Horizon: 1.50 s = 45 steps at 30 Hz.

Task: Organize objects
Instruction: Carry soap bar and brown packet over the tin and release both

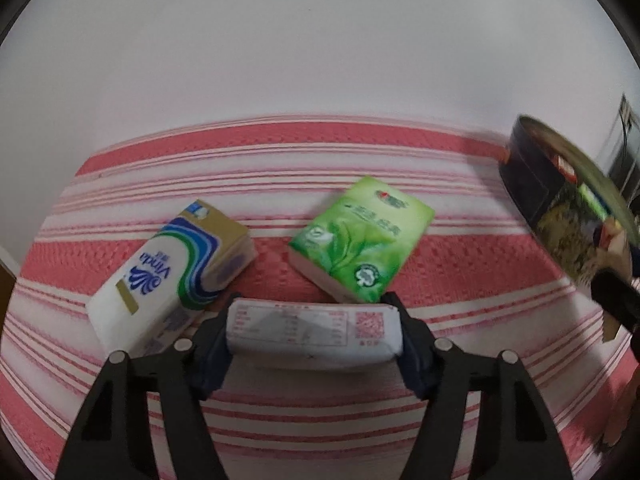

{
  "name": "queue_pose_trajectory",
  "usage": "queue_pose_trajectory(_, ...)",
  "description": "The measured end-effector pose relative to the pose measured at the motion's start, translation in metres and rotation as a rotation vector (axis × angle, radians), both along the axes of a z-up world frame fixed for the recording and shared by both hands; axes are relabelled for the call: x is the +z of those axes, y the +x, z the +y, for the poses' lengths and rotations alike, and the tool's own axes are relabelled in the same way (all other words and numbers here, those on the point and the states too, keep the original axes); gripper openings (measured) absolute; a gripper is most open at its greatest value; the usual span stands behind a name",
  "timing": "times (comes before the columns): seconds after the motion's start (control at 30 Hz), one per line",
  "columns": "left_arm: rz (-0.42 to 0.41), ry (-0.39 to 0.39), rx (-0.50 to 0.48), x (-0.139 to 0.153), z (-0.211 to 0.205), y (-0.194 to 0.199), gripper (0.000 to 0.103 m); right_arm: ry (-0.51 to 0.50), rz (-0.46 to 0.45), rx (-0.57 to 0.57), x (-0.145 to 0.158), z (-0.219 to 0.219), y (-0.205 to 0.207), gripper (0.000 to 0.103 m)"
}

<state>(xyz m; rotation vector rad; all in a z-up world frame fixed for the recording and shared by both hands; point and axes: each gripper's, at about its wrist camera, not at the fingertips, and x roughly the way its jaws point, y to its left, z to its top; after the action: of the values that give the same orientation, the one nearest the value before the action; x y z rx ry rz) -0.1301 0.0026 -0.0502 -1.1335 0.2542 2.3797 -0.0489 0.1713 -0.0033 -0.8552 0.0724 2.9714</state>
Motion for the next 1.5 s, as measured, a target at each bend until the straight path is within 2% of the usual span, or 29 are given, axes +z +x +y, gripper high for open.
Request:
queue_pose_trajectory(0.07, 0.013, 0.045, 0.029, 0.005, -0.011, 0.002, 0.068, -0.008, 0.015, 0.01, 0.0, 0.005, 0.001, 0.053)
queue_pose_trajectory(0.23, 0.129, 0.13, 0.088, 0.025, -0.036, 0.022, 0.068, -0.044, 0.091, 0.029, 0.008, 0.016, 0.008, 0.053)
queue_pose_trajectory(0.37, 0.198, 0.179, 0.125, 0.037, -0.036, 0.03, 0.068, -0.062, 0.155, 0.02, 0.019, 0.022, 0.017, 0.053)
queue_pose_trajectory(0.57, 0.297, 0.241, 0.143, 0.053, -0.016, 0.05, 0.068, -0.119, 0.259, 0.001, 0.04, 0.043, 0.033, 0.053)
queue_pose_trajectory(0.77, 0.31, 0.308, 0.092, 0.071, 0.02, 0.073, 0.068, -0.078, 0.33, -0.08, 0.051, 0.071, 0.051, 0.053)
queue_pose_trajectory(0.9, 0.315, 0.34, 0.024, 0.084, 0.055, 0.087, 0.068, -0.021, 0.362, -0.174, 0.058, 0.106, 0.066, 0.053)
queue_pose_trajectory(1.1, 0.301, 0.357, -0.065, 0.094, 0.117, 0.102, 0.068, -0.066, 0.405, -0.316, 0.067, 0.176, 0.091, 0.053)
queue_pose_trajectory(1.27, 0.282, 0.344, -0.128, 0.096, 0.167, 0.11, 0.068, -0.084, 0.387, -0.414, 0.062, 0.228, 0.102, 0.053)
queue_pose_trajectory(1.43, 0.227, 0.306, -0.147, 0.099, 0.209, 0.105, 0.068, -0.067, 0.35, -0.459, 0.054, 0.251, 0.097, 0.053)
queue_pose_trajectory(1.5, 0.21, 0.262, -0.153, 0.102, 0.229, 0.099, 0.068, -0.074, 0.341, -0.463, 0.051, 0.256, 0.096, 0.053)
